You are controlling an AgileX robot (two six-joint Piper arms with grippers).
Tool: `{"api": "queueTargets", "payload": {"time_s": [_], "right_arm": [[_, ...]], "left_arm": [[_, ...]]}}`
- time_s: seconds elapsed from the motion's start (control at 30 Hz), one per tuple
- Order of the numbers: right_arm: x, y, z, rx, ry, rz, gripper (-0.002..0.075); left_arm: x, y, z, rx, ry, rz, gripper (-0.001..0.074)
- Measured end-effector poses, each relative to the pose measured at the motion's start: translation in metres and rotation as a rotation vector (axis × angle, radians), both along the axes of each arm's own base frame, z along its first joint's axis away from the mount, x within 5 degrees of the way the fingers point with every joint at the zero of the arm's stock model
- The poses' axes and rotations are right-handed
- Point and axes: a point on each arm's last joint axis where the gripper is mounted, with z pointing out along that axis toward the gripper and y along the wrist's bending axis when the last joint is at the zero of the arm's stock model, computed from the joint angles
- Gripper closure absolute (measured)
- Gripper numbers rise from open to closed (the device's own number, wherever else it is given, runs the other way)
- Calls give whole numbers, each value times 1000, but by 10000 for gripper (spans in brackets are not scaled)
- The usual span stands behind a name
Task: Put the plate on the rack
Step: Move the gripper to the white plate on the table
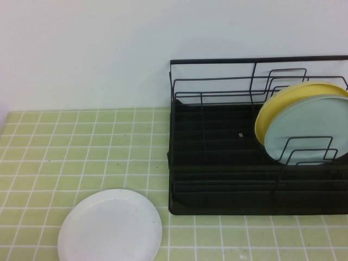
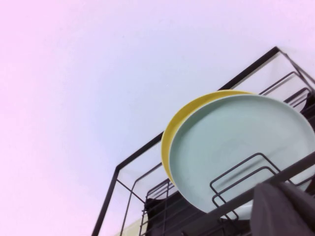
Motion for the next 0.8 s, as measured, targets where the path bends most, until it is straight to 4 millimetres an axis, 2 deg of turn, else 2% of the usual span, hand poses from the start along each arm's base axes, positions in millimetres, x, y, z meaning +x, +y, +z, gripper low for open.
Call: {"api": "queueTargets", "payload": {"time_s": [0.5,0.6,0.73,0.8], "right_arm": [[-1,3,4,62,23,40,729],[-5,9,15,-3,42,104,729],[-16,17,46,-140,5,188,729],[-23,20,60,-192,-28,216,729]], "left_arm": [[0,-2,-2,19,20,-25,735],[0,-2,-2,19,20,-25,735],[-1,-9,2,-51,42,-106,735],[-2,-15,5,33,61,-162,735]]}}
